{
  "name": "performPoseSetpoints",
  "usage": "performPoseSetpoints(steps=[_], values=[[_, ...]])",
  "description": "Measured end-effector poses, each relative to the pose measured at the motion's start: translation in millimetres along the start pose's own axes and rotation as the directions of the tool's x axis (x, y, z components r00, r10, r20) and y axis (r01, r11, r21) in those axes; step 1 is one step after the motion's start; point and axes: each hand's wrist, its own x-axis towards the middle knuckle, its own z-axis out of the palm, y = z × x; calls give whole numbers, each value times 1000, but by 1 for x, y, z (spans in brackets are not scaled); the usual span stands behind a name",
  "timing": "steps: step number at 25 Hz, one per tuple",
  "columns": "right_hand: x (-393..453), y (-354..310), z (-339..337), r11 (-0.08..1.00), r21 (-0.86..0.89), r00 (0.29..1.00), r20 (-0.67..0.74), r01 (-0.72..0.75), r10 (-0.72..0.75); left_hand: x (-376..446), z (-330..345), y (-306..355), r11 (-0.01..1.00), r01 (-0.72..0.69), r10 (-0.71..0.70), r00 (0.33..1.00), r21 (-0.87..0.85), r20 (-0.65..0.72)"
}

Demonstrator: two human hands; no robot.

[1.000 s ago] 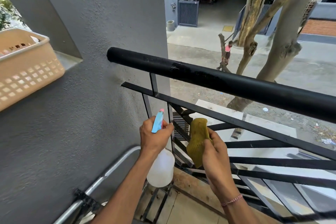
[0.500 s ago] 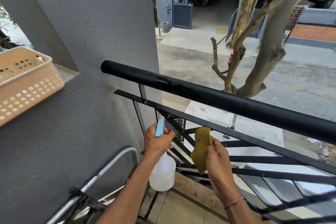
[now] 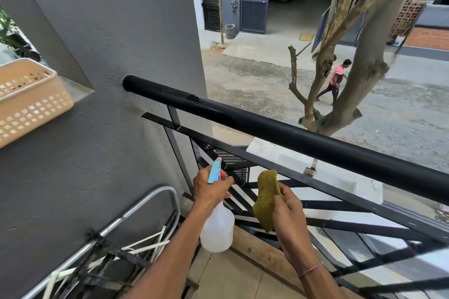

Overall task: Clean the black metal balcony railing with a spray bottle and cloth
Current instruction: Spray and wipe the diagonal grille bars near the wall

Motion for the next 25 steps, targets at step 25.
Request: performPoseSetpoints(steps=[25], values=[[-38, 14, -94, 999, 43, 999, -38, -4, 6, -97, 81, 18, 997, -54, 44, 985, 59, 166]])
